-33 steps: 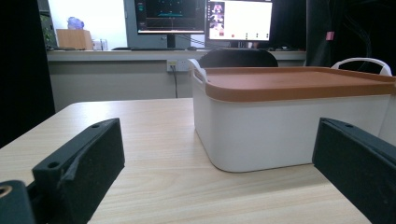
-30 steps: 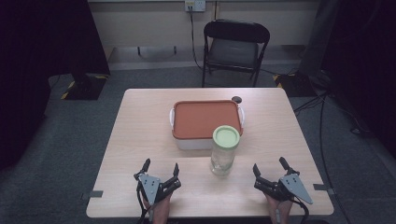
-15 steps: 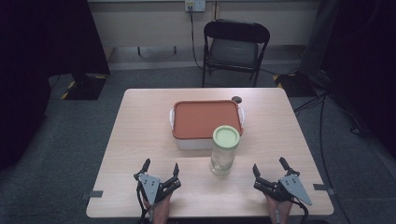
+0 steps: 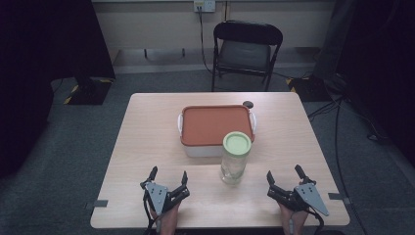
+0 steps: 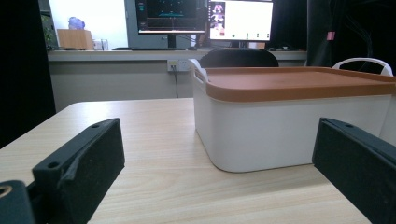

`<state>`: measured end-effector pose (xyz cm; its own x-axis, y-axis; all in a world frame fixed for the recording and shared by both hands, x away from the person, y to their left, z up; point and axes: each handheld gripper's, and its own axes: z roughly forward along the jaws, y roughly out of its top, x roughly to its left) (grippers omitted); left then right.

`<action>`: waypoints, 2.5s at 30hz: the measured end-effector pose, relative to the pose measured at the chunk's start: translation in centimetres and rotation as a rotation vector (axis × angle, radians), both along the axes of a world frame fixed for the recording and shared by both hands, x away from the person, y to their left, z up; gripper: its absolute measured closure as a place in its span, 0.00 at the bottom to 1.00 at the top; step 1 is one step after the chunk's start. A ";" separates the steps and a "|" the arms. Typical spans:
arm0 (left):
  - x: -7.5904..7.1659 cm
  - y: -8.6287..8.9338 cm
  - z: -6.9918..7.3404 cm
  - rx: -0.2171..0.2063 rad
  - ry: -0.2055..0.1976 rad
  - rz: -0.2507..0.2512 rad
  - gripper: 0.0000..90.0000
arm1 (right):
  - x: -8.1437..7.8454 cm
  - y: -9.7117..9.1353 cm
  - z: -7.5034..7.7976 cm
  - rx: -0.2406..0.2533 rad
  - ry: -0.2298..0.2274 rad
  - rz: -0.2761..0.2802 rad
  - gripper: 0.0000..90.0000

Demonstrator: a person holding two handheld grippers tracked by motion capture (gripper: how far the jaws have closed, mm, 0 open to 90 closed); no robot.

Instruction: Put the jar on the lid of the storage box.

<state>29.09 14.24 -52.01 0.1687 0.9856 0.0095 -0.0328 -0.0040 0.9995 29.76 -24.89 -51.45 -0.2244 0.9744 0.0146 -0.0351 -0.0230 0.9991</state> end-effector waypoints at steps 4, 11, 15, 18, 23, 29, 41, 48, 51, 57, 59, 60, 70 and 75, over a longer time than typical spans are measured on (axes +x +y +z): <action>0.0 0.0 0.0 0.000 0.000 0.000 0.02 | -0.1 0.2 0.2 -0.003 0.002 0.010 0.00; 0.0 0.0 0.0 0.000 0.000 0.000 0.02 | -0.4 0.7 0.6 -0.013 -0.020 0.008 0.00; 0.0 0.0 0.0 0.000 0.000 0.000 0.02 | -0.7 0.9 1.2 -0.022 -0.037 0.011 0.00; 0.0 0.0 0.0 0.000 0.000 0.000 0.02 | -0.9 1.0 1.5 -0.018 -0.044 0.011 0.00; 0.0 0.0 0.0 0.000 0.000 0.000 0.02 | -1.2 1.2 2.0 -0.013 -0.056 0.011 0.00; 0.0 0.0 0.0 0.000 0.000 0.000 0.02 | -1.4 1.5 2.1 -0.026 -0.057 0.025 0.00; 0.0 0.0 0.0 0.000 -0.001 0.000 0.02 | -1.6 2.4 2.9 -0.056 -0.049 0.061 0.00; 0.0 0.0 0.0 0.000 0.000 0.000 0.02 | -1.5 2.7 3.0 -0.042 -0.024 0.062 0.00; 0.0 0.0 0.0 0.000 0.000 0.000 0.02 | -1.5 2.9 3.3 -0.031 -0.016 0.068 0.00; 0.0 0.0 0.0 0.000 0.000 0.000 0.02 | -1.4 3.5 3.9 -0.051 -0.026 0.088 0.00; 0.0 0.0 0.0 0.000 0.000 0.000 0.02 | -1.4 3.6 4.2 -0.037 -0.021 0.107 0.00; 0.0 0.0 0.0 0.000 -0.001 0.000 0.02 | -1.4 3.6 4.2 -0.037 -0.021 0.107 0.00; 0.0 0.0 0.0 0.000 0.000 -0.001 0.02 | -1.2 4.6 5.3 -0.042 -0.008 0.159 0.00; 0.0 0.0 0.0 0.000 0.000 -0.001 0.02 | -1.1 5.1 5.7 -0.038 0.008 0.172 0.00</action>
<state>29.09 14.24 -52.01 0.1693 0.9855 0.0093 -0.0332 -0.0038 0.9994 28.69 -19.75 -45.77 -0.3875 0.9217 -0.0187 -0.0258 0.0094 0.9996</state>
